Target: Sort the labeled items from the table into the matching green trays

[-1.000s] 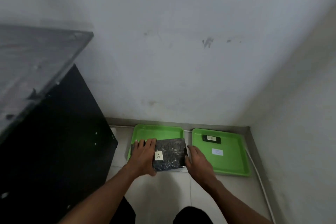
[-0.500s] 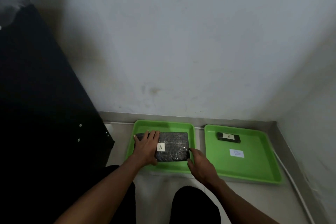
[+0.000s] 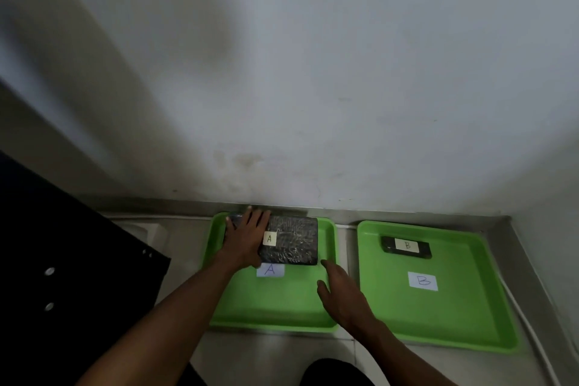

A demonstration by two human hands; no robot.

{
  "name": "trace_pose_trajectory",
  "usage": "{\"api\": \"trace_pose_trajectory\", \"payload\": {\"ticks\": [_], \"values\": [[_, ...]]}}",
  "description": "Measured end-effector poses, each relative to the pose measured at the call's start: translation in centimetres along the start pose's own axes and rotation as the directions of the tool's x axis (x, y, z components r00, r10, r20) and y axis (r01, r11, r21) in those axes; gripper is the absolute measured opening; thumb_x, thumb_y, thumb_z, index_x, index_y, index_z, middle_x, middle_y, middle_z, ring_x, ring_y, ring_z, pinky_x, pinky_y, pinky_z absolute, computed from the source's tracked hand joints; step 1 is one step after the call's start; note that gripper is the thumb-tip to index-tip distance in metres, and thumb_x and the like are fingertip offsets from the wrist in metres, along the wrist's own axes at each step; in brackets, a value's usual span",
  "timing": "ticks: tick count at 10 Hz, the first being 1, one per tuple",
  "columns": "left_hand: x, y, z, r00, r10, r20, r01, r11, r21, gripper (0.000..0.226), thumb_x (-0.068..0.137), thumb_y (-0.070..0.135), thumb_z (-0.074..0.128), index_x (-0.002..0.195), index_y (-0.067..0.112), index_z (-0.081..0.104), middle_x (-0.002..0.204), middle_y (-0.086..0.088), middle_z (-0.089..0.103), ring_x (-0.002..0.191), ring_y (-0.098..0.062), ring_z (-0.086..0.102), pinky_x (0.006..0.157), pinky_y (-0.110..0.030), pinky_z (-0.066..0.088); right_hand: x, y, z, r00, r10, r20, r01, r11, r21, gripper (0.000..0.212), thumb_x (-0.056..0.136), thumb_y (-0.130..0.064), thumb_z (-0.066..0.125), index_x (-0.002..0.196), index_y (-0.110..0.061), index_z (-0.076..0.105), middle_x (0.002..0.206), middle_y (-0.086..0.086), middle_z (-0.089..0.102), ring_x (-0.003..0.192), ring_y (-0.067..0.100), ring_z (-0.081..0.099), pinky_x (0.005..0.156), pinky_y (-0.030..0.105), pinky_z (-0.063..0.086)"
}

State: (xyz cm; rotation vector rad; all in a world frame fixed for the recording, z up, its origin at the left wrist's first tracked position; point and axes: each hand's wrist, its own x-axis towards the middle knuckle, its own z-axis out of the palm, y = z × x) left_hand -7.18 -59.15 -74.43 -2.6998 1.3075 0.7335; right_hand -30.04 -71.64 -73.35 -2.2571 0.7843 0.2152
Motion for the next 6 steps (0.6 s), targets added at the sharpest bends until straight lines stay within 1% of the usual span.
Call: {"api": "trace_pose_trajectory", "payload": {"ticks": [1, 2, 3, 4, 5, 6], "values": [[0.8, -0.2, 1.0, 1.0, -0.017, -0.001, 0.017, 0.999, -0.044, 0.117, 0.079, 0.031, 0.08, 0.158, 0.014, -0.004, 0.166, -0.013, -0.007, 0.153, -0.037, -0.009, 0.114, -0.076, 0.013, 0.5, 1.1, 0.3, 1.0, 0.021, 0.023, -0.02, 1.0, -0.008, 0.051, 0.1, -0.022, 0.047, 0.147, -0.011, 0.031, 0.152, 0.01, 0.041, 0.138, 0.023, 0.04, 0.112, 0.032, 0.034], [0.7, 0.1, 2.1, 0.999, -0.05, -0.009, 0.049, 0.996, -0.07, 0.104, 0.089, 0.037, 0.07, 0.159, 0.017, -0.004, 0.167, -0.013, -0.009, 0.153, -0.037, -0.01, 0.116, -0.071, 0.016, 0.6, 1.7, 0.6, 0.998, 0.03, 0.046, -0.03, 1.0, -0.008, 0.05, 0.1, -0.021, 0.047, 0.147, -0.01, 0.031, 0.153, 0.01, 0.04, 0.139, 0.022, 0.039, 0.113, 0.031, 0.033], [0.3, 0.3, 2.6, 0.998, -0.06, -0.03, 0.058, 0.997, -0.043, 0.102, 0.091, 0.039, 0.067, 0.158, 0.018, -0.006, 0.167, -0.011, -0.01, 0.154, -0.037, -0.01, 0.118, -0.069, 0.014, 0.6, 1.9, 0.9, 0.999, 0.024, 0.047, -0.023, 1.0, -0.007, 0.05, 0.1, -0.02, 0.047, 0.147, -0.009, 0.031, 0.152, 0.011, 0.04, 0.138, 0.023, 0.04, 0.111, 0.029, 0.032], [-0.1, 0.5, 1.9, 0.998, -0.065, -0.002, 0.065, 0.996, -0.055, 0.106, 0.089, 0.033, 0.07, 0.158, 0.018, -0.009, 0.167, -0.01, -0.013, 0.153, -0.038, -0.011, 0.119, -0.068, 0.013, 0.2, 1.4, 0.8, 0.998, 0.021, 0.054, -0.021, 1.0, -0.004, 0.05, 0.1, -0.019, 0.047, 0.147, -0.01, 0.032, 0.151, 0.011, 0.041, 0.138, 0.023, 0.04, 0.11, 0.03, 0.033], [-0.8, 0.6, 1.4, 0.994, -0.104, 0.019, 0.106, 0.989, -0.102, 0.108, 0.087, 0.026, 0.073, 0.158, 0.017, -0.009, 0.167, -0.011, -0.015, 0.153, -0.038, -0.012, 0.12, -0.065, 0.011, -0.3, 0.9, 0.7, 0.998, -0.003, 0.057, 0.004, 1.0, -0.027, 0.05, 0.1, -0.02, 0.046, 0.147, -0.009, 0.032, 0.15, 0.012, 0.042, 0.137, 0.024, 0.042, 0.109, 0.03, 0.034], [-2.5, 0.9, 0.8, 0.995, -0.086, -0.057, 0.08, 0.992, -0.102, 0.088, 0.096, 0.023, 0.06, 0.159, 0.015, -0.001, 0.167, -0.013, -0.009, 0.154, -0.037, -0.007, 0.122, -0.061, 0.012, -0.9, 0.1, 0.1, 0.999, -0.023, 0.034, 0.023, 1.0, -0.019, 0.049, 0.1, -0.02, 0.047, 0.146, -0.009, 0.033, 0.148, 0.013, 0.044, 0.134, 0.025, 0.044, 0.107, 0.031, 0.036]]}}
